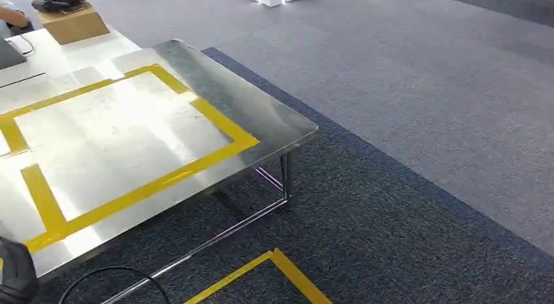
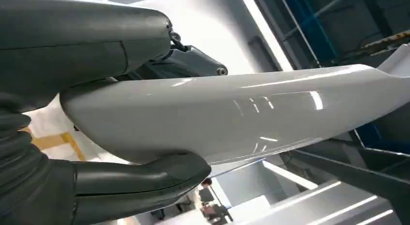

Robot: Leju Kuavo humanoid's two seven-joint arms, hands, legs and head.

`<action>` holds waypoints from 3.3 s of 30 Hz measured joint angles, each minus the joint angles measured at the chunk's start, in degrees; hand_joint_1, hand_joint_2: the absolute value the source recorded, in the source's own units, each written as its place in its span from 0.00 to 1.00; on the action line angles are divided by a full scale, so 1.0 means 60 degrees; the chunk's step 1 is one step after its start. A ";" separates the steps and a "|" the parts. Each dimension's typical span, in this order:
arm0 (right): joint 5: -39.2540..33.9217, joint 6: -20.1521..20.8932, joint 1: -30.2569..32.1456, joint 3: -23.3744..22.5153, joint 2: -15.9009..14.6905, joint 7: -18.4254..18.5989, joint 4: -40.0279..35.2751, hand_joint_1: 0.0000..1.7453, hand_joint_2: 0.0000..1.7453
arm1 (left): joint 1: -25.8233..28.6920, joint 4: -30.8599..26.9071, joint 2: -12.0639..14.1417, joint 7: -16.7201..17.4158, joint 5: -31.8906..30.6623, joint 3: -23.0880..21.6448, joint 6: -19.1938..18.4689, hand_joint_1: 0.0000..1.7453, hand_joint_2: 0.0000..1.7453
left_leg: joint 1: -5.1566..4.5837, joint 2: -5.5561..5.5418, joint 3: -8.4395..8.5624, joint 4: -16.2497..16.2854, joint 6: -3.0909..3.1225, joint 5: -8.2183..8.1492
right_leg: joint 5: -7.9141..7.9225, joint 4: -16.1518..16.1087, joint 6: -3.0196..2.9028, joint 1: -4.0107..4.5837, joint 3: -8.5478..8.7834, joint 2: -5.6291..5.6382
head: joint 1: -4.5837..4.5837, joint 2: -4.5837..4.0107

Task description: Take the parts from the cabinet and place them on the table.

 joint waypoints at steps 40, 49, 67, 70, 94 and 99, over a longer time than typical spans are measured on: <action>0.0503 -0.0346 0.0031 0.0415 0.0051 0.0091 0.0000 0.00 1.00 | -0.0101 0.0062 -0.0211 -0.0004 0.0649 0.0364 -0.0007 1.00 1.00 | -0.0124 0.0937 0.0512 -0.0901 0.0203 0.0587 | -0.0246 -0.0086 0.0063 0.0107 0.0216 -0.0996 | -0.0044 0.0000; 0.0433 -0.0353 0.0026 0.0419 0.0044 0.0083 0.0000 0.00 1.00 | -0.0098 0.0080 -0.0255 0.0000 0.0685 0.0393 -0.0007 1.00 1.00 | -0.0046 0.0179 0.0596 -0.1240 0.0503 0.0658 | -0.1659 0.2370 0.0415 0.0090 -0.0861 -0.0165 | 0.0036 0.0000; 0.0251 -0.0335 0.0001 0.0415 0.0036 0.0098 0.0000 0.00 1.00 | -0.0085 0.0128 -0.0270 -0.0004 0.0714 0.0408 -0.0015 1.00 1.00 | -0.0088 -0.0226 0.0754 -0.1159 0.0468 0.0467 | 0.0001 0.0059 0.0188 0.0107 -0.0159 0.0002 | 0.0015 0.0000; 0.0248 -0.0335 0.0002 0.0415 0.0036 0.0098 0.0000 0.00 1.00 | -0.0085 0.0127 -0.0270 0.0000 0.0718 0.0408 -0.0015 1.00 1.00 | -0.0067 -0.0226 0.0756 -0.1170 0.0259 0.0454 | -0.0014 0.0066 0.0164 0.0118 -0.0158 0.0002 | 0.0015 -0.0004; 0.0237 -0.0288 0.0018 0.0415 0.0098 0.0084 0.0044 0.00 1.00 | -0.0050 0.0171 -0.0302 0.0000 0.0721 0.0459 -0.0011 1.00 1.00 | 0.0117 -0.0255 0.1027 -0.1178 0.0052 0.0180 | 0.0041 0.0173 0.0254 -0.0119 -0.0269 0.0044 | 0.0040 -0.0004; 0.0237 -0.0291 0.0033 0.0412 0.0087 0.0080 0.0044 0.00 1.00 | -0.0050 0.0175 -0.0291 0.0000 0.0714 0.0459 -0.0011 1.00 1.00 | 0.0124 0.0128 -0.0348 0.1606 -0.0077 -0.1046 | -0.0056 0.0154 0.0037 -0.0059 -0.0180 -0.0165 | -0.0025 -0.0004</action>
